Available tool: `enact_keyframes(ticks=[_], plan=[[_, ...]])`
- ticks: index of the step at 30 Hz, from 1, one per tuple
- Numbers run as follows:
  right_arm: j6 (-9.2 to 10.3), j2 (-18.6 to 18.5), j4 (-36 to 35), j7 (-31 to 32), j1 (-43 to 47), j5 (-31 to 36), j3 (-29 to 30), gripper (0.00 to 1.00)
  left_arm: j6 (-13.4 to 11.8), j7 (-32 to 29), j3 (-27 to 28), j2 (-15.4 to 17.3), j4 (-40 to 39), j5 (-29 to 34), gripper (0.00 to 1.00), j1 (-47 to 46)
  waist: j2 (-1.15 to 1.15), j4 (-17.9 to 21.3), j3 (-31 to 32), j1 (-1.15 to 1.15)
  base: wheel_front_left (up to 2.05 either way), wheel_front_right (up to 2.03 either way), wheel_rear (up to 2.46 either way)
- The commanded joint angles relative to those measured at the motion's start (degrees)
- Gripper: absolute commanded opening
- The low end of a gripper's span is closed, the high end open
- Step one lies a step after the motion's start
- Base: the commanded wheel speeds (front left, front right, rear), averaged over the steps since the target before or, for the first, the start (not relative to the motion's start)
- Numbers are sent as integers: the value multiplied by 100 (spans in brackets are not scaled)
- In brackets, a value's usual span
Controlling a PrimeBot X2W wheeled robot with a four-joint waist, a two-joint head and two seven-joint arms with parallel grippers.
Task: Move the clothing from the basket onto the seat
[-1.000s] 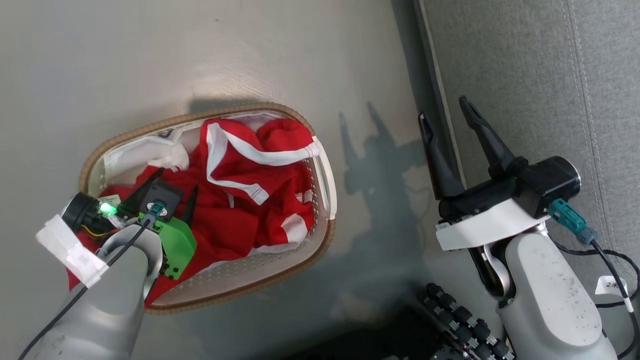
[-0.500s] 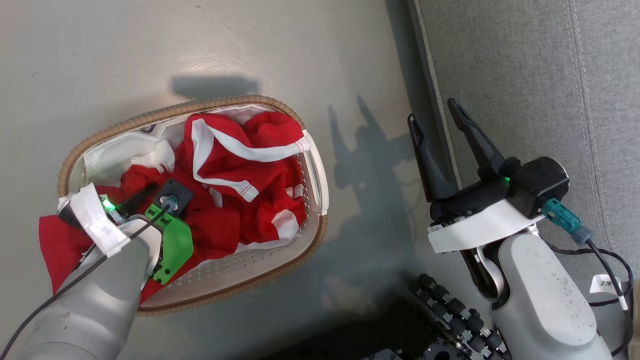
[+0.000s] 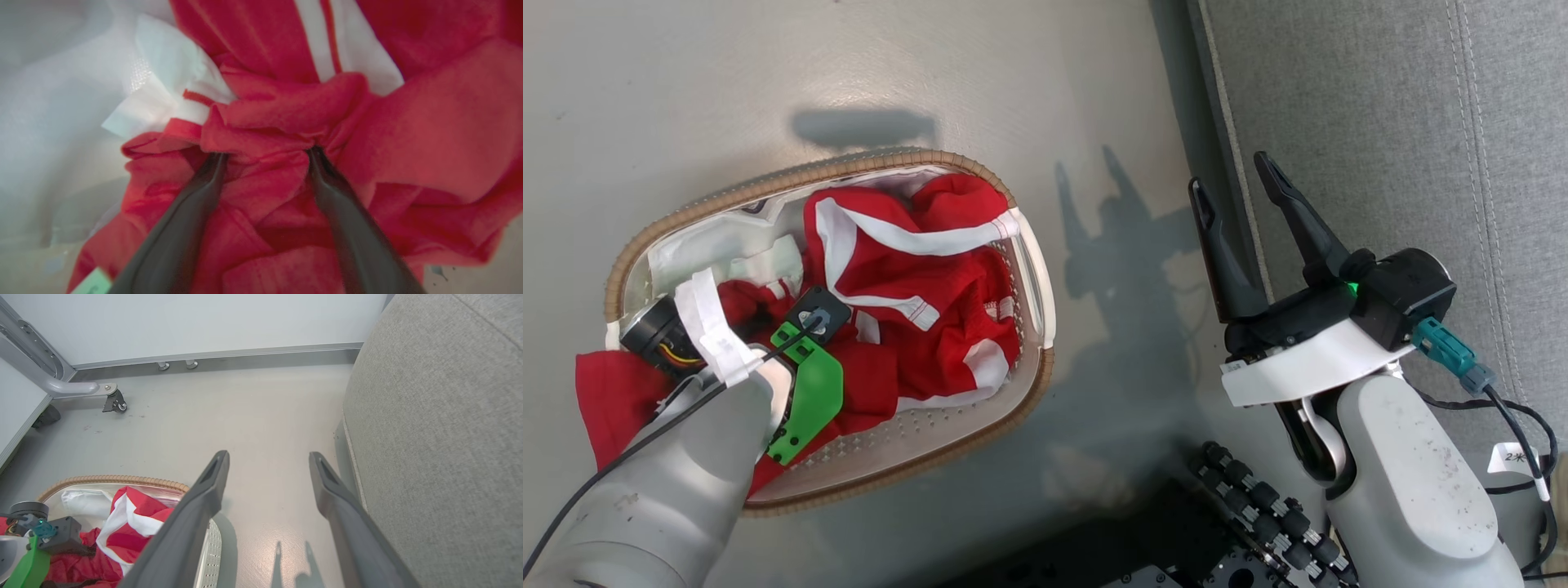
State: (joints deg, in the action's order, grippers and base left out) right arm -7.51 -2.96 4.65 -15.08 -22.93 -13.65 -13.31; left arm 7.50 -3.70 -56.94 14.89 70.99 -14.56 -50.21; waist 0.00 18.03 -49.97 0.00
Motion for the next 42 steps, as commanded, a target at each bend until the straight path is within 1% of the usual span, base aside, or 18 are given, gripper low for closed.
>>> enact_keyframes(ticks=[1, 2, 3, 4, 6, 13, 19, 28, 32, 37, 39, 42], plan=[[4, -2, -2, -12, -35, -12, 6, 100, -4, -85, -83, 98, 14, -105, 100, -94, 0, 1, -8, 0, 0, 0, 0], [4, -2, -5, -12, -38, -8, 8, 100, -5, -109, -141, 113, -3, -152, 50, -99, 0, 1, -12, 0, 0, 0, 0], [4, -2, -9, -12, -43, -6, 11, 100, -5, -136, -211, 129, -30, -204, 15, -100, 0, 3, -16, 0, 0, 0, 0], [4, -2, -10, -12, -46, -7, 15, 100, -5, -159, -266, 139, -47, -251, 0, -92, 0, 4, -17, 0, 0, 0, 0], [4, -2, -13, -12, -55, -17, 32, 100, -7, -219, -257, 131, -89, -547, 0, -27, 0, 1, -12, 0, 0, 0, 0], [4, -3, 30, -12, -76, -30, 83, 100, -7, -9, -494, 167, -293, -1014, 0, 126, 0, -12, 187, 0, 0, 0, 0], [4, -5, 82, -12, -52, 77, 96, 100, -7, 453, -608, 120, -344, -1339, 0, 297, 0, -75, 579, 0, 0, 0, 0], [4, -8, 236, -12, 173, 293, 175, 100, -7, 1343, -528, -161, -184, -1854, 0, 745, 0, -359, 1493, 0, 0, 0, 0], [4, -78, 287, -12, 274, 390, 142, 100, -7, 1707, -435, -306, -112, -1993, 0, 989, 0, -521, 1916, 0, 0, 0, 0], [4, -233, 354, -12, 525, 405, 192, 100, -29, 1881, -242, -465, -212, -2142, 0, 1265, 0, -779, 2453, 0, 0, 0, 0], [4, -296, 379, -12, 617, 399, 230, 100, -72, 1896, -93, -498, -423, -2194, 0, 1348, 0, -888, 2646, 0, 0, 0, 0], [5, -362, 432, -12, 802, 371, 262, 100, -192, 1894, 183, -449, -933, -2141, 0, 1567, 0, -1055, 2929, 0, 0, 0, 0]])
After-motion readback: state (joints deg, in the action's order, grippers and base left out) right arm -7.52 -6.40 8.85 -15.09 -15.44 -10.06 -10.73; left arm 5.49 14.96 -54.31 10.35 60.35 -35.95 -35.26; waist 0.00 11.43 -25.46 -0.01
